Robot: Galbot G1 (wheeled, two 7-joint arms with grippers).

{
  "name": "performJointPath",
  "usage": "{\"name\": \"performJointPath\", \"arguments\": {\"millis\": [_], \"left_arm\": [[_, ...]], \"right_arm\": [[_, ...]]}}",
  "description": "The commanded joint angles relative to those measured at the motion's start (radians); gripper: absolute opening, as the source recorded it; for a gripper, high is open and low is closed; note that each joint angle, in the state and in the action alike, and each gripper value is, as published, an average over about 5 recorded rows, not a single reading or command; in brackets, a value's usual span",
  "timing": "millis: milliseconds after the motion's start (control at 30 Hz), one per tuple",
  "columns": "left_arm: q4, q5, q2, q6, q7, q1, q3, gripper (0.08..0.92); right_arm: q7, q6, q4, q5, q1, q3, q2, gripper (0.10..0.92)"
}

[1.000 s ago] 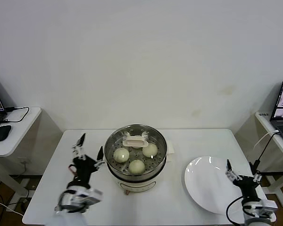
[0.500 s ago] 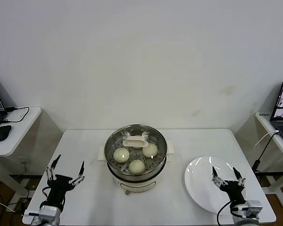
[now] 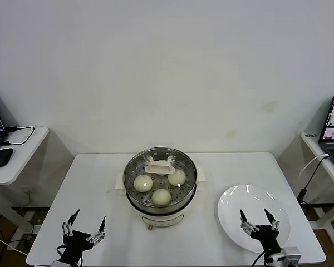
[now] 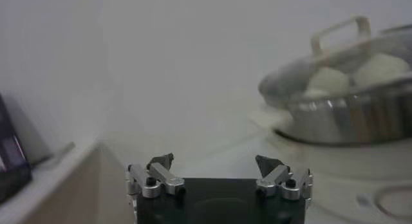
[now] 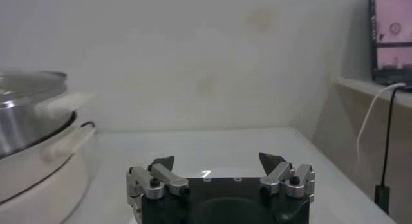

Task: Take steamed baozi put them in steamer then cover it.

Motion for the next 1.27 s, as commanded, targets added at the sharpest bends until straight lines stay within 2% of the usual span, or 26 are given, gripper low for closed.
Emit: {"name": "performJointPath", "arguments": {"millis": [33, 1267], "left_arm": [[-0.016, -0.040, -0.004, 0.021, 0.003, 0.043, 0.014, 0.823], [-0.036, -0.054, -0.028, 0.042, 0.011, 0.035, 0.019, 0.823]], "right_arm": [[0.000, -0.012, 0.029, -0.017, -0.049, -0.019, -0.014, 0.823], [0.003, -0.018, 0.039, -0.026, -0.050, -0.015, -0.019, 0.823]]}}
